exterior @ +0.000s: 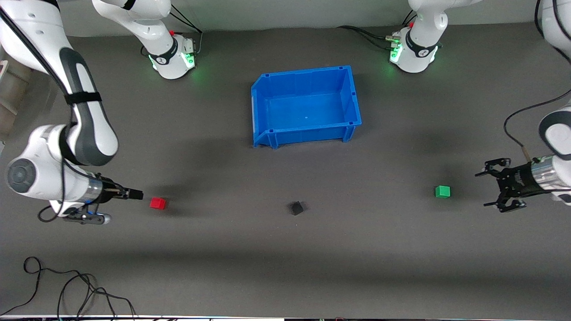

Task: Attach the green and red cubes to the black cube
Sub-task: 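Grasp the red cube with the right gripper while the left gripper grasps the green cube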

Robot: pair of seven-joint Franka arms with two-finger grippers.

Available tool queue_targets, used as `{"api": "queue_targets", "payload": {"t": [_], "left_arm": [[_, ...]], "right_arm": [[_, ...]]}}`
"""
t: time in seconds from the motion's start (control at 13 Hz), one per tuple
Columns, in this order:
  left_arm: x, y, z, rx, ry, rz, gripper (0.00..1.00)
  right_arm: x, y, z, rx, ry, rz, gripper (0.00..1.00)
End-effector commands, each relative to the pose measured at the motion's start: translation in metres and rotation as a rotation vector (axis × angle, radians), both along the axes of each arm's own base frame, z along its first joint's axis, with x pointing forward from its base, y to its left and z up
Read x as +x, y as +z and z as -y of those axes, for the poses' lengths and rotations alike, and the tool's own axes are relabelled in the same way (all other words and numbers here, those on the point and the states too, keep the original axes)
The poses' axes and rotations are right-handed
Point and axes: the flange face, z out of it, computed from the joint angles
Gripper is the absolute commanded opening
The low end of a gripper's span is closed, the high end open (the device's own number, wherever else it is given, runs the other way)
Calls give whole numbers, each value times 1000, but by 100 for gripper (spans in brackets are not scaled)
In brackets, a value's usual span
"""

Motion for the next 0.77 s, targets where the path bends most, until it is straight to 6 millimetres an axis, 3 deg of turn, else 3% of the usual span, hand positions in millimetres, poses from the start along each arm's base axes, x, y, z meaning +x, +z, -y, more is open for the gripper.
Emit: {"api": "queue_targets", "payload": {"t": [0.0, 0.23, 0.69], "left_arm": [[-4, -40, 9, -3, -42, 35, 100], [-8, -71, 11, -31, -106, 33, 100], [-19, -102, 15, -27, -180, 59, 100]], "right_arm": [[0, -38, -1, -5, -20, 3, 99], [2, -63, -4, -9, -55, 2, 97], [6, -98, -11, -13, -120, 26, 94]]}}
